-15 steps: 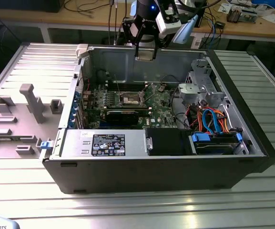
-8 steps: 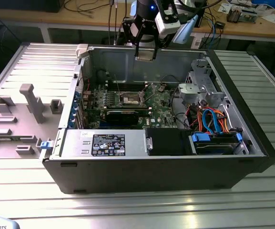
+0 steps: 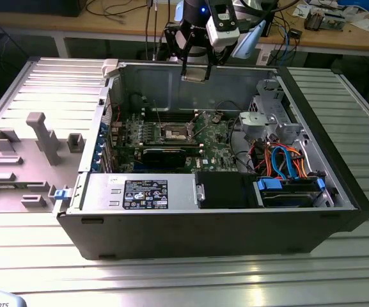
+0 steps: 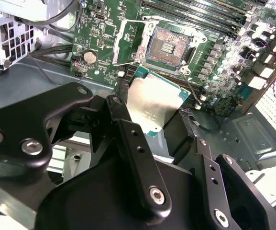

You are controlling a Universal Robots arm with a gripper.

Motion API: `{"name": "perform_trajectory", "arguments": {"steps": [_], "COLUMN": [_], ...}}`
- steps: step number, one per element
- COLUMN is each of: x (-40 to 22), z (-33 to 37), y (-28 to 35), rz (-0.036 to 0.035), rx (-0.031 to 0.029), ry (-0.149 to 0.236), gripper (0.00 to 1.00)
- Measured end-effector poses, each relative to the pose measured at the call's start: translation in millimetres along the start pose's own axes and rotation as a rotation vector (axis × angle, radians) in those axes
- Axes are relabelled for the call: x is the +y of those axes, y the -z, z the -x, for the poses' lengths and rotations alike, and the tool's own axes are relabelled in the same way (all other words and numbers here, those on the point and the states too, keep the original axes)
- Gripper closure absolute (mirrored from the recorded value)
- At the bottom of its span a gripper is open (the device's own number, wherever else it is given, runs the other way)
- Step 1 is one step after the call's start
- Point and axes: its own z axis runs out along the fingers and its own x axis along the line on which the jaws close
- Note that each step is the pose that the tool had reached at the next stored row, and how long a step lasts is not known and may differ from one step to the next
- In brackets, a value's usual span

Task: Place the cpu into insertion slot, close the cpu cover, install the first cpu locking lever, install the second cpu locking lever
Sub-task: 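Place the cpu into insertion slot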

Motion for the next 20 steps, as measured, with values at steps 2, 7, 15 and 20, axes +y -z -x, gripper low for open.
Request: {"name": "perform_trajectory", "arguments": {"steps": [2, 7, 15, 20], "x": [0.0, 0.0, 0.0, 0.0], "z": [0.0, 0.0, 0.0, 0.0], "y": [0.0, 0.0, 0.0, -0.1], "rz": [0.0000, 0.0000, 0.0007, 0.0012], "rx": [0.0000, 0.0000, -0.0031, -0.0057], "ry": [0.000, 0.000, -0.034, -0.064], "gripper": [0.46, 0.46, 0.46, 0.46]}}
